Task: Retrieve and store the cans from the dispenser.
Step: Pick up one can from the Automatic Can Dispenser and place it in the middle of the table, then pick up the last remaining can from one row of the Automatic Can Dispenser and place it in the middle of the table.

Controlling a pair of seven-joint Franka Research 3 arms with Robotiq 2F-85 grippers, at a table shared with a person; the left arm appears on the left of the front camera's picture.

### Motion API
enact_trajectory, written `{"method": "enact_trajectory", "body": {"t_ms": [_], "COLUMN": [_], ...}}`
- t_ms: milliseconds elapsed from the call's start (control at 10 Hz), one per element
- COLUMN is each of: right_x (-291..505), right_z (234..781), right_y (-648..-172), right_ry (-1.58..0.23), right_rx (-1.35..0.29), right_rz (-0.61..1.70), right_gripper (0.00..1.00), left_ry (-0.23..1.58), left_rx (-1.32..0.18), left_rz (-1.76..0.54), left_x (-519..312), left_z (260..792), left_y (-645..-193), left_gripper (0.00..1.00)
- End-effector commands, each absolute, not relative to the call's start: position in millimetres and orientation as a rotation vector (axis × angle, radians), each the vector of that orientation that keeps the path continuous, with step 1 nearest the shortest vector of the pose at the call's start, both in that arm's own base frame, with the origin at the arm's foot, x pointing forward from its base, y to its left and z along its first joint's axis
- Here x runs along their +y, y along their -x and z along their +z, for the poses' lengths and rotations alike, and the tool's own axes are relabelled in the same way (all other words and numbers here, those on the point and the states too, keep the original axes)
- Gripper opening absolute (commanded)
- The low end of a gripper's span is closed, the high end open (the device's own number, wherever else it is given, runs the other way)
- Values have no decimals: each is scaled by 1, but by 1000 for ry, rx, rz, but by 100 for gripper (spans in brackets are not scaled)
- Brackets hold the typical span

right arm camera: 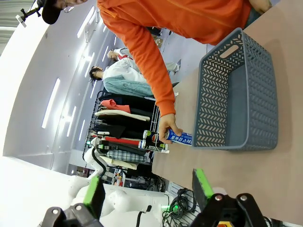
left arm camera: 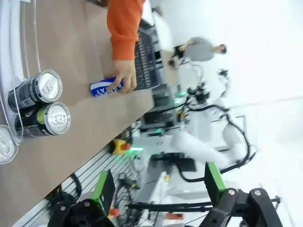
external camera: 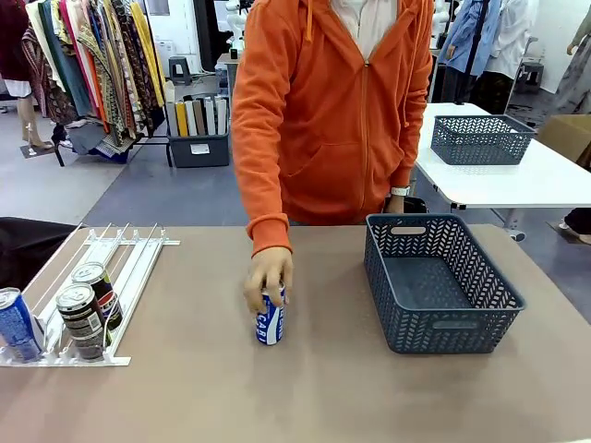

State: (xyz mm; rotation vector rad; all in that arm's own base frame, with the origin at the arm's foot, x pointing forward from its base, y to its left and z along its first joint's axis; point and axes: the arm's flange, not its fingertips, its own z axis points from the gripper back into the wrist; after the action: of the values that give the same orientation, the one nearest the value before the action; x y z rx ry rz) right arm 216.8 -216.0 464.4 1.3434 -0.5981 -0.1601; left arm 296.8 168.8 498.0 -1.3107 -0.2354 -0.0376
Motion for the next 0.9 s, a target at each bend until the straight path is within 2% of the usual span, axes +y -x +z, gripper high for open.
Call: {"method": "enact_trajectory", "body": {"t_ms": [0,100,800], "right_x": [-216,-216,-216], "right_z": [468,468,468], "right_y": [-220,-220,-220], "right_ry": [-1355,-1355,-1355], "right_rx": [-632,-632,-632], "right_rz": [-144,-144,-144], "right_gripper": [100,100,100], "left_ry": [1362,1311,1311], "left_rx": [-260,-235,-235], "left_rz": [81,-38,-38], "left_x": [175,169,169], "left_z": [488,498,498], "left_y": [-302,-297,-297], "left_gripper": [100,100,100]}}
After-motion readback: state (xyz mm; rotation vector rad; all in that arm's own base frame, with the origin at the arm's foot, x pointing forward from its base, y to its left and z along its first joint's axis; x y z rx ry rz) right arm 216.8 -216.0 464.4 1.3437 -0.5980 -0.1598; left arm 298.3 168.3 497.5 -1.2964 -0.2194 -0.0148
